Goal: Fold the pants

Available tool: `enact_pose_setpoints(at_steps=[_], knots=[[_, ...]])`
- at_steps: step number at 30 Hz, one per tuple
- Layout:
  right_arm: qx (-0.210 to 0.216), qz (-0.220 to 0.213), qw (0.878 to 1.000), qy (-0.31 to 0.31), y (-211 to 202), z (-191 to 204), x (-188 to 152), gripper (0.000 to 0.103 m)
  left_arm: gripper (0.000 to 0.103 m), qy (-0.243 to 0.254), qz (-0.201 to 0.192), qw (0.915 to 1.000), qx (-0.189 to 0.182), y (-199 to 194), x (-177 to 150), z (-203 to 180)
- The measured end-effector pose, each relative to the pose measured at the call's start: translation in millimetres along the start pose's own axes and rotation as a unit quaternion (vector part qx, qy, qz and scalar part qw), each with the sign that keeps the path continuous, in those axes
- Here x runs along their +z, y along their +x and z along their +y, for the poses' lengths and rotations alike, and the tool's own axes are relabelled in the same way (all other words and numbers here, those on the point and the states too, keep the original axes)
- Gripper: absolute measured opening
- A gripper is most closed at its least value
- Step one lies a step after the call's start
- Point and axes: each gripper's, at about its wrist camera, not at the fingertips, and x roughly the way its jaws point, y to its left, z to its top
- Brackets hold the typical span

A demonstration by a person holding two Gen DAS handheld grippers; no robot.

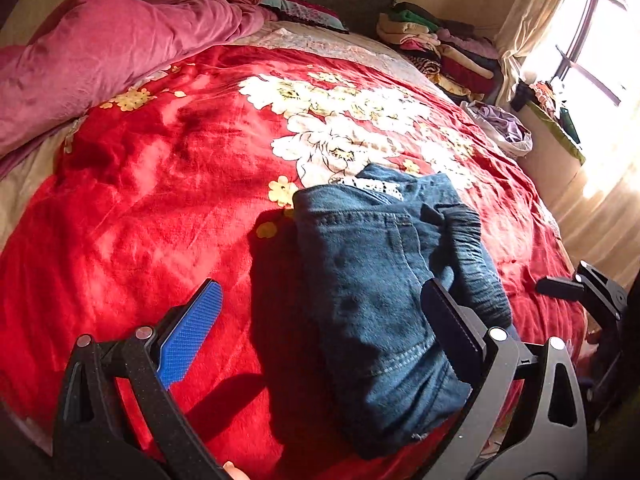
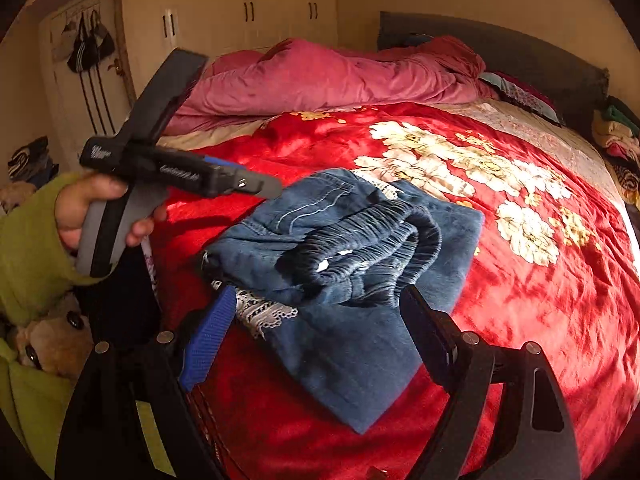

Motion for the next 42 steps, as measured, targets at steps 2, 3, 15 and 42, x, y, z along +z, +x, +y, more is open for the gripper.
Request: enact_pose_setpoints(at_steps=[2,3,15,42], knots=[[0.007,0.001,1.000,-0.014,4.8,7.7,3.3,0.083,0.093,-0.002,0.008,1.0000,-0.001,7.9,11.0,5.0],[0.009,0.003,1.000,-0.022,7.8,11.7,5.5,0.083,0.093,-0.003,0.014,0.9999,-0.001,13.1,16.6,6.9],[0.011,0.037,0.982,-0.187,54.1,57.6,30.5,0.052,0.035,0.022,0.074,0.9966,-0.029,64.4,38.4,1.1],[0.016,0.088,0.937,-0.337,93.7,110.7,22.6,0.018,0.053,0.006,0.071,0.9968,-0.035,69.7,35.4,11.1]])
